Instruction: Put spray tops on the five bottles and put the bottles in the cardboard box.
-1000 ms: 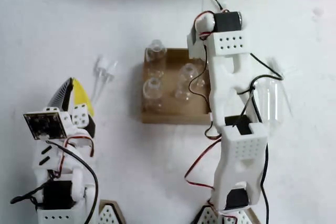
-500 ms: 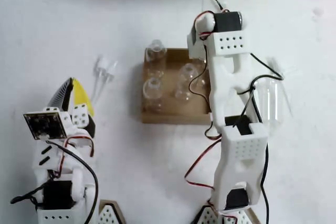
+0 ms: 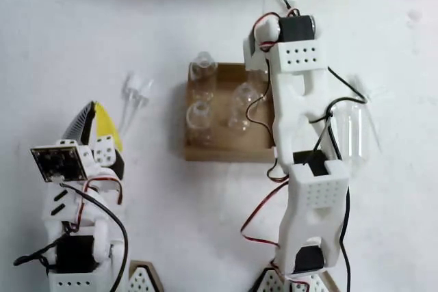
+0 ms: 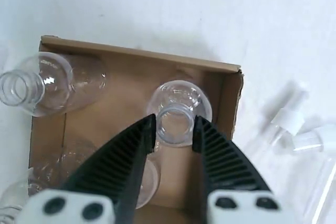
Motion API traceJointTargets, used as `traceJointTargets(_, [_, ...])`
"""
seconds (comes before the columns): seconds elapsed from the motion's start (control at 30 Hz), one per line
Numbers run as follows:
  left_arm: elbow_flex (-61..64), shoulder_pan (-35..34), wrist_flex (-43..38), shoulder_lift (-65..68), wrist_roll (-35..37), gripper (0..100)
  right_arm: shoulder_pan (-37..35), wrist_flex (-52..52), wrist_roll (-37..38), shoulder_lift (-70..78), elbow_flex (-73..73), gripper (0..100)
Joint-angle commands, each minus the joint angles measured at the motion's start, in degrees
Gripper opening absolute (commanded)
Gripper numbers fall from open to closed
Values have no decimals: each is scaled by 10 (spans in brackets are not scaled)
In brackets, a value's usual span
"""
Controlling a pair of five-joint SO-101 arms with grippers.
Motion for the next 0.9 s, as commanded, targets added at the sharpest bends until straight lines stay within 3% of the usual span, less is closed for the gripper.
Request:
traceJointTargets(0.0, [-3, -7, -17, -4, 9, 24, 11, -23, 9, -7, -3, 84])
traceJointTargets(0.87, [-3, -7, -16, -4, 9, 24, 45, -53, 10, 36, -7, 84])
